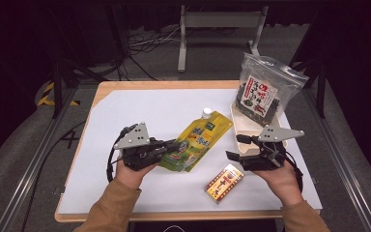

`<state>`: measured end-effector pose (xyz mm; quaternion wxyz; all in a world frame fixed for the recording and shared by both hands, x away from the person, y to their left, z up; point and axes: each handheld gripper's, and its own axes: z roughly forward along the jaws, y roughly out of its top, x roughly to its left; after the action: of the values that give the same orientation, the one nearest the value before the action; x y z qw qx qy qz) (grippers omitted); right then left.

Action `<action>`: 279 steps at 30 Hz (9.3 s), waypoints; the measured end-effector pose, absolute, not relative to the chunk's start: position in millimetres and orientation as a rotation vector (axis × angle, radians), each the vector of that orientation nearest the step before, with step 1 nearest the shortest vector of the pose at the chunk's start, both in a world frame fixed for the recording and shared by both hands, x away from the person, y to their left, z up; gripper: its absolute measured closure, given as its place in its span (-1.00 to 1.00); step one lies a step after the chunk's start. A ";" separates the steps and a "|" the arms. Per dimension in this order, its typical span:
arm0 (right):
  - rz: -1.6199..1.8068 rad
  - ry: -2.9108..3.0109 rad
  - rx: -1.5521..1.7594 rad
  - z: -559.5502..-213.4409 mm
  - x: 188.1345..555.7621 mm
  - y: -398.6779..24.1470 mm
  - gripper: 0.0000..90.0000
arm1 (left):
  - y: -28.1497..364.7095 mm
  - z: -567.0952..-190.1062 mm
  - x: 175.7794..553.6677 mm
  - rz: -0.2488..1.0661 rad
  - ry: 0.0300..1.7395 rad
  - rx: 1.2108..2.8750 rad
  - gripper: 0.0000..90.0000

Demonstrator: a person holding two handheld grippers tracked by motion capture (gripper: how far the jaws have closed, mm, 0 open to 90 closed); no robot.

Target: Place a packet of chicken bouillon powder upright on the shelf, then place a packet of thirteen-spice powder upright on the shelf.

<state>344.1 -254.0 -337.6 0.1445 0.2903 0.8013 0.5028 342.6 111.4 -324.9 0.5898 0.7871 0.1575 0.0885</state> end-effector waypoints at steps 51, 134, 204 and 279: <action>1.778 2.393 0.577 -319.7 342.3 -239.2 0.80 | 105.9 -335.3 343.3 0.104 0.264 1.769 0.93; 0.961 2.357 0.862 -228.7 382.5 -329.6 0.82 | 124.7 -353.1 371.2 0.164 0.499 1.934 0.14; 1.037 2.364 1.087 -301.6 409.1 -365.7 0.14 | 109.5 -365.8 375.1 0.085 0.543 2.000 -0.16; 1.227 2.180 0.936 -321.7 304.6 -339.6 -0.50 | -16.7 -414.2 356.3 -0.138 0.531 2.270 -0.96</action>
<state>304.6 -339.6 -321.7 0.2331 0.3407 0.7938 0.4466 356.3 -16.7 -414.2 0.3922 0.8942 0.2089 -0.0544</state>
